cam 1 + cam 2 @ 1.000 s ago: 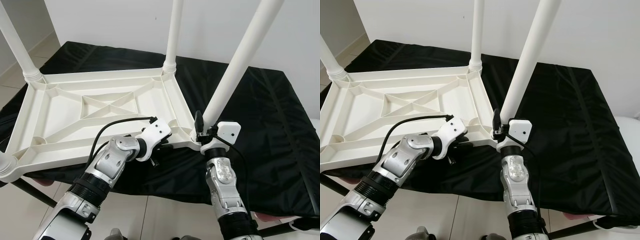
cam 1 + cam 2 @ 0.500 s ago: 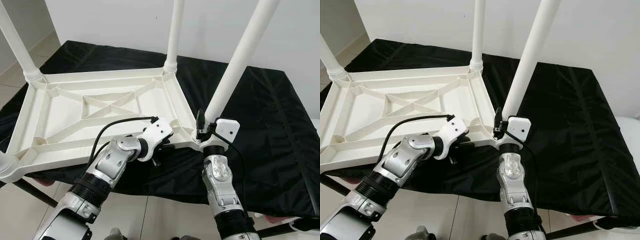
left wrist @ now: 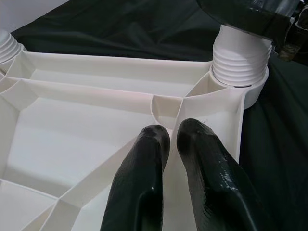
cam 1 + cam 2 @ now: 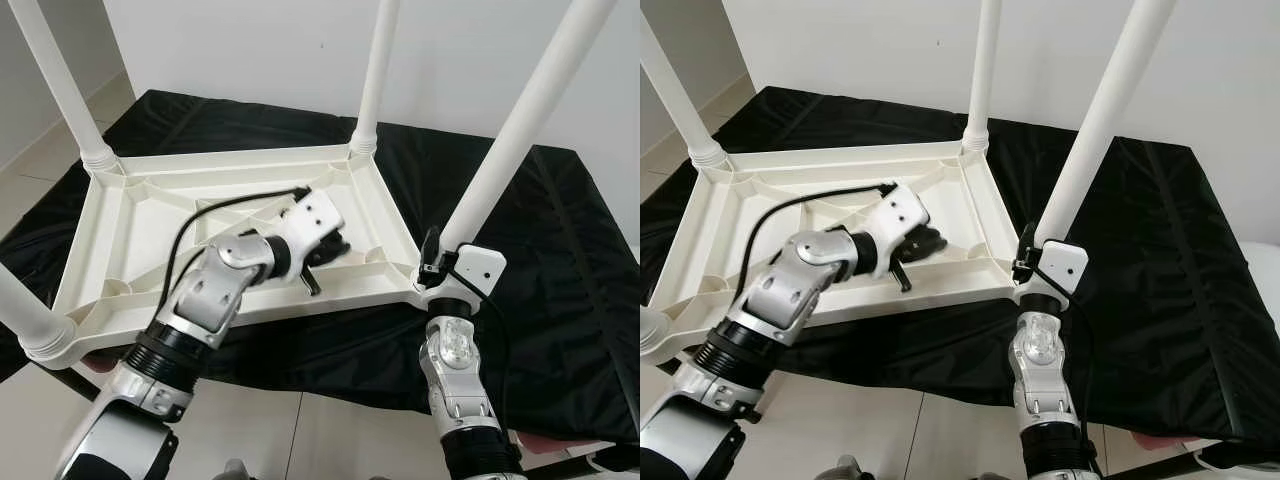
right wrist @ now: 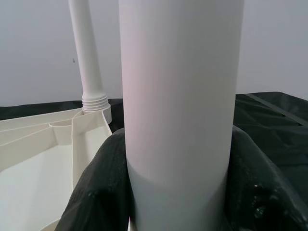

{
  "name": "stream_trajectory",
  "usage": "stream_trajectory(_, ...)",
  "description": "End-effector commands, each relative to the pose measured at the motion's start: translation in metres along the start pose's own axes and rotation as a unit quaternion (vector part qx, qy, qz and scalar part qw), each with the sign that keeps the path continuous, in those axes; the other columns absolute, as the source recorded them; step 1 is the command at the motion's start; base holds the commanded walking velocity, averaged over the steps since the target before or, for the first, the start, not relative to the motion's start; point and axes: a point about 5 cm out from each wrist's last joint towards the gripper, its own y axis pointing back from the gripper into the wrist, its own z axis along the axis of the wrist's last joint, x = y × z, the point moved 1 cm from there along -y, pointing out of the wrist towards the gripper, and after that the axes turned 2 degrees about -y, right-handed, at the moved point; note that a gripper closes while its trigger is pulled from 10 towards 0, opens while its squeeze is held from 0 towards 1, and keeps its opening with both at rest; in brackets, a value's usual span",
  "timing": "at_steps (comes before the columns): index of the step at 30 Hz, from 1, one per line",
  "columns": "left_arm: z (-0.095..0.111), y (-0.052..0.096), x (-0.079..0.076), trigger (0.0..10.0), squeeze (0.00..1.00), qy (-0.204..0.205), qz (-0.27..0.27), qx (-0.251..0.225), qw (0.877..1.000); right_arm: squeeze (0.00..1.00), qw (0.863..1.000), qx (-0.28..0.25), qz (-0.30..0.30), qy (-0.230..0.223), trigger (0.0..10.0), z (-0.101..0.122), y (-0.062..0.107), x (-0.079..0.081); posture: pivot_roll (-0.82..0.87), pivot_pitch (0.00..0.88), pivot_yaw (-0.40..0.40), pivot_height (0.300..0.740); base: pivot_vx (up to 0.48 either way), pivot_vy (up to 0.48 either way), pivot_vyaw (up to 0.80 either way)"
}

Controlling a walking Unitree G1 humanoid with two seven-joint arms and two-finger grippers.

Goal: Building children table

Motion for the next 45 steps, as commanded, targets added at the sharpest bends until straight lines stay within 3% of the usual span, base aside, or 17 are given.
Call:
stream_trajectory(1,-0.003,0.001,0.0,10.0,0.0,0.0,0.0,0.005,1.0,0.0,0.997,0.068,-0.018,0.024,10.0,-0.026,0.012,-0.019,-0.05,0.029,-0.001,0.74,0.0,0.0,0.0)
stream_trajectory(11,-0.002,0.001,0.001,10.0,0.0,0.009,0.0,0.001,1.0,0.0,0.999,0.051,0.005,0.006,10.0,-0.019,0.004,-0.012,-0.05,0.023,-0.004,0.74,0.0,0.0,0.0)
stream_trajectory(12,-0.002,0.002,0.001,10.0,0.62,0.012,0.001,0.0,1.0,0.0,0.999,0.049,0.008,0.003,10.0,-0.018,0.002,-0.012,-0.05,0.018,-0.005,0.74,0.0,0.0,0.0)
stream_trajectory(13,-0.001,0.002,0.001,10.0,1.0,0.02,-0.001,-0.005,1.0,0.0,0.999,0.047,0.012,0.003,10.0,-0.017,0.001,-0.011,-0.05,0.017,-0.006,0.74,0.0,0.0,0.0)
stream_trajectory(29,-0.007,0.004,0.008,10.0,1.0,0.035,0.027,0.0,0.999,0.0,0.999,0.024,0.046,-0.007,10.0,-0.007,-0.009,-0.006,-0.05,0.006,-0.013,0.74,0.0,0.0,0.0)
stream_trajectory(30,-0.009,0.005,0.011,10.0,0.37,0.038,0.036,0.001,0.999,0.0,0.998,0.02,0.051,-0.012,10.0,-0.005,-0.011,-0.005,-0.05,0.006,-0.014,0.74,0.0,0.0,0.0)
stream_trajectory(31,-0.01,0.005,0.012,10.0,0.0,0.039,0.043,0.003,0.998,0.0,0.998,0.014,0.056,-0.012,10.0,-0.002,-0.013,-0.004,-0.05,0.008,-0.015,0.74,0.0,0.0,0.0)
stream_trajectory(45,-0.018,0.017,0.033,10.0,0.0,0.071,0.108,0.005,0.992,0.0,0.997,-0.02,0.076,-0.025,10.0,0.013,-0.023,-0.001,-0.04,0.01,-0.016,0.74,0.0,0.0,0.0)
